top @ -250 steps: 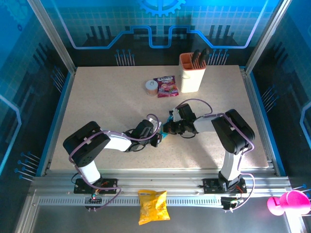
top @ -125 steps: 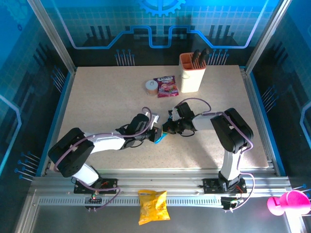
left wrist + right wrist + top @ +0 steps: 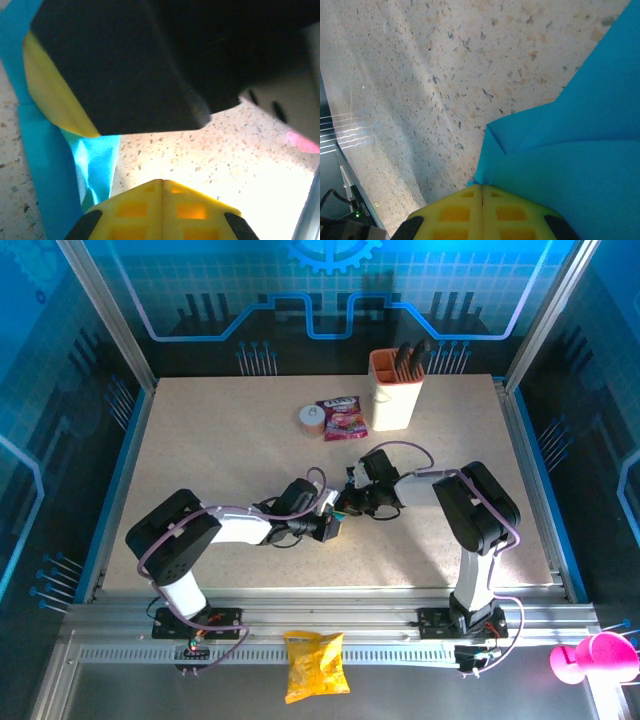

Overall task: Fold a paper plane with a square sheet of paper (pick it up from the middle)
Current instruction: Fold the wing for the fifth time at the center of the table.

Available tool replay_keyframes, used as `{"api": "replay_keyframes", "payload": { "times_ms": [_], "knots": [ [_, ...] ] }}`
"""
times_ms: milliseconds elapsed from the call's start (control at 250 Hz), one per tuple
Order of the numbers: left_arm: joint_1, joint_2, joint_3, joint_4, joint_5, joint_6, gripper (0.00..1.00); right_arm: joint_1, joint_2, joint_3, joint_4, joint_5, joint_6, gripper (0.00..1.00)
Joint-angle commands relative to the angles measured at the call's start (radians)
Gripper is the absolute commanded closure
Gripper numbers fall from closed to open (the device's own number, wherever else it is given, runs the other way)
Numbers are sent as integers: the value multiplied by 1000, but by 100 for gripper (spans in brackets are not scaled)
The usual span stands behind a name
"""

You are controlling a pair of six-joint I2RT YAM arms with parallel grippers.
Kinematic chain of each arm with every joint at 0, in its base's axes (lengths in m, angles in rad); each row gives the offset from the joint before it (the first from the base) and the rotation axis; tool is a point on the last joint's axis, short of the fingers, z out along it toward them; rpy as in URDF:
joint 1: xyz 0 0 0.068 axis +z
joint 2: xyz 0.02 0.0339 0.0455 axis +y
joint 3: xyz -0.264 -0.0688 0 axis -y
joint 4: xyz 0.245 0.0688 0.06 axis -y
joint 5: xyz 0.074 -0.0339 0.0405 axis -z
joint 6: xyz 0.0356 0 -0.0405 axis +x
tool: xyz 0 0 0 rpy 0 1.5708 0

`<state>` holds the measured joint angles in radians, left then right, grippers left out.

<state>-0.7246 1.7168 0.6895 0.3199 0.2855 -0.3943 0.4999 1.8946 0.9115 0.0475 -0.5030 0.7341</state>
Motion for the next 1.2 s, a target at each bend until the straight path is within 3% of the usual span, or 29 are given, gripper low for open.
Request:
{"api": "replay_keyframes", "payload": {
  "times_ms": [0, 280, 719, 919, 1198],
  "knots": [
    [-1, 19, 9, 34, -13, -6, 100, -1, 95, -47, -172, 132, -1, 100],
    [25, 18, -73, 116, -89, -71, 100, -3, 106, -46, -197, 146, 0, 100],
    [36, -59, -206, 263, -40, -241, 100, -3, 110, -39, -232, 163, 0, 100],
    [61, -145, -76, 116, 18, -190, 100, -4, 110, -37, -231, 159, -3, 100],
    [131, -13, 56, -3, 125, -92, 100, -4, 121, -36, -226, 158, -4, 100]
  ]
}}
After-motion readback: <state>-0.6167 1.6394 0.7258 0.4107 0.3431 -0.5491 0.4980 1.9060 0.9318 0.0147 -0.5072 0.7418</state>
